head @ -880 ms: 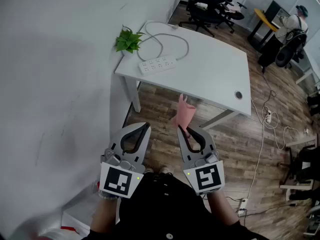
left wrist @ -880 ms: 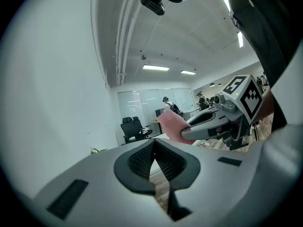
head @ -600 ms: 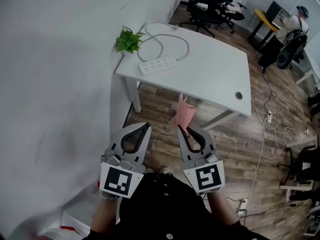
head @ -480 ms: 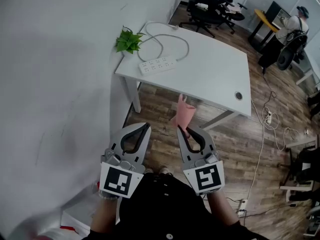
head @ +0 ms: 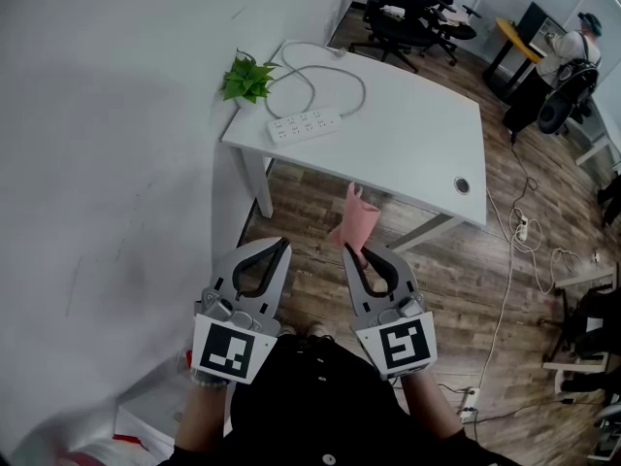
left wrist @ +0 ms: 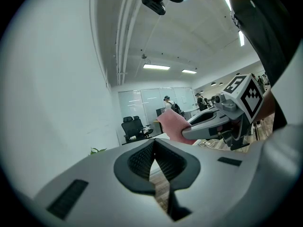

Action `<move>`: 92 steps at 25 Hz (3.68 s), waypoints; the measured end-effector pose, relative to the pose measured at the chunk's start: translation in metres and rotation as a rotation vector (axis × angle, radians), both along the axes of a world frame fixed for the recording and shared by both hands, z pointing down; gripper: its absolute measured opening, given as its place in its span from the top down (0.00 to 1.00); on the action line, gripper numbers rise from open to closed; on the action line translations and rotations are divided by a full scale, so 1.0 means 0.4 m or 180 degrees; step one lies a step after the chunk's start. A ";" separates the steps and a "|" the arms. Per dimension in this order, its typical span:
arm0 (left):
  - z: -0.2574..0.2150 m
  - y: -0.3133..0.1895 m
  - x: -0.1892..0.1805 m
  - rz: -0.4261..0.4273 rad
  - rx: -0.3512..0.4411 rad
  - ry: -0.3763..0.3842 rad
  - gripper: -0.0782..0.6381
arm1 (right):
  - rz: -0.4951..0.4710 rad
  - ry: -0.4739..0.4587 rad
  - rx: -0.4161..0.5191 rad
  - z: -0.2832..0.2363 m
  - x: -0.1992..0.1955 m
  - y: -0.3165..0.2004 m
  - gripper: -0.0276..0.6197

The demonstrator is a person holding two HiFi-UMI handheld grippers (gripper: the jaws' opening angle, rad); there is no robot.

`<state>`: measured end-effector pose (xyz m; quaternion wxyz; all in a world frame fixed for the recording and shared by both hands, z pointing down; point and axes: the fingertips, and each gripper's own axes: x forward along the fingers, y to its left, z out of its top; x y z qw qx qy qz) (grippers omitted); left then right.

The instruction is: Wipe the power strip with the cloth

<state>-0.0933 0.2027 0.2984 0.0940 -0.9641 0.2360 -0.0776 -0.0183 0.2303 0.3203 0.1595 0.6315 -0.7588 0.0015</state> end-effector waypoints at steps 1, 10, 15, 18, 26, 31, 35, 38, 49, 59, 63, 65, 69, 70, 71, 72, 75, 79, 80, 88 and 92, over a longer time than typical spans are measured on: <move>0.001 0.003 0.003 -0.0010 -0.0001 -0.0004 0.87 | -0.0005 0.0016 0.0004 0.000 0.004 0.004 0.88; -0.020 0.041 0.038 -0.0108 0.0058 -0.0035 0.87 | -0.0067 0.0020 0.0039 -0.009 0.046 0.042 0.88; -0.034 0.095 0.075 -0.0163 0.0072 -0.0062 0.87 | -0.0108 -0.0016 0.0082 -0.023 0.086 0.094 0.88; -0.026 0.103 0.085 -0.0180 0.0086 -0.0060 0.87 | -0.0118 -0.0033 0.0068 -0.008 0.099 0.102 0.88; -0.005 0.145 0.102 -0.0266 0.0047 -0.0060 0.87 | -0.0180 -0.0032 0.0074 0.008 0.124 0.138 0.88; 0.005 0.143 0.108 -0.0300 0.0061 -0.0040 0.87 | -0.0231 -0.0030 0.0038 0.026 0.125 0.133 0.88; 0.013 0.124 0.104 -0.0348 0.0036 -0.0041 0.87 | -0.0269 -0.0023 0.0021 0.032 0.126 0.114 0.88; 0.015 0.097 0.105 -0.0365 0.0040 -0.0036 0.87 | -0.0274 -0.0010 0.0023 0.033 0.129 0.092 0.88; 0.028 -0.095 0.166 -0.0301 -0.0007 -0.0001 0.87 | -0.0138 0.0070 -0.0028 0.035 0.203 -0.077 0.88; 0.038 -0.344 0.216 -0.0211 -0.0059 -0.0023 0.87 | -0.0108 0.0084 -0.0131 0.044 0.233 -0.318 0.88; 0.025 -0.441 0.230 -0.0184 -0.0063 0.0009 0.87 | -0.0087 0.0127 -0.0146 0.028 0.250 -0.414 0.88; 0.021 -0.487 0.233 -0.0177 -0.0075 0.0030 0.87 | -0.0082 0.0150 -0.0135 0.020 0.257 -0.461 0.88; 0.018 -0.569 0.238 -0.0173 -0.0082 0.0046 0.87 | -0.0084 0.0125 -0.0124 0.011 0.266 -0.546 0.88; 0.017 -0.588 0.238 -0.0175 -0.0083 0.0045 0.87 | -0.0084 0.0126 -0.0132 0.009 0.268 -0.564 0.88; 0.017 -0.607 0.238 -0.0180 -0.0085 0.0045 0.87 | -0.0084 0.0149 -0.0139 0.008 0.270 -0.583 0.88; 0.017 -0.626 0.237 -0.0189 -0.0089 0.0049 0.87 | -0.0084 0.0185 -0.0142 0.008 0.272 -0.601 0.88; 0.020 -0.680 0.236 -0.0202 -0.0090 0.0048 0.87 | -0.0072 0.0245 -0.0140 0.009 0.276 -0.651 0.88; 0.023 -0.725 0.243 -0.0166 -0.0082 0.0048 0.87 | -0.0037 0.0242 -0.0155 0.013 0.283 -0.698 0.88; 0.022 -0.733 0.244 -0.0157 -0.0081 0.0052 0.87 | -0.0031 0.0255 -0.0161 0.014 0.284 -0.707 0.88; 0.032 -0.780 0.240 -0.0130 -0.0114 0.0077 0.87 | 0.0027 0.0274 -0.0184 0.018 0.289 -0.756 0.88; 0.038 -0.795 0.233 -0.0148 -0.0145 0.0081 0.87 | 0.0016 0.0311 -0.0216 0.021 0.289 -0.771 0.88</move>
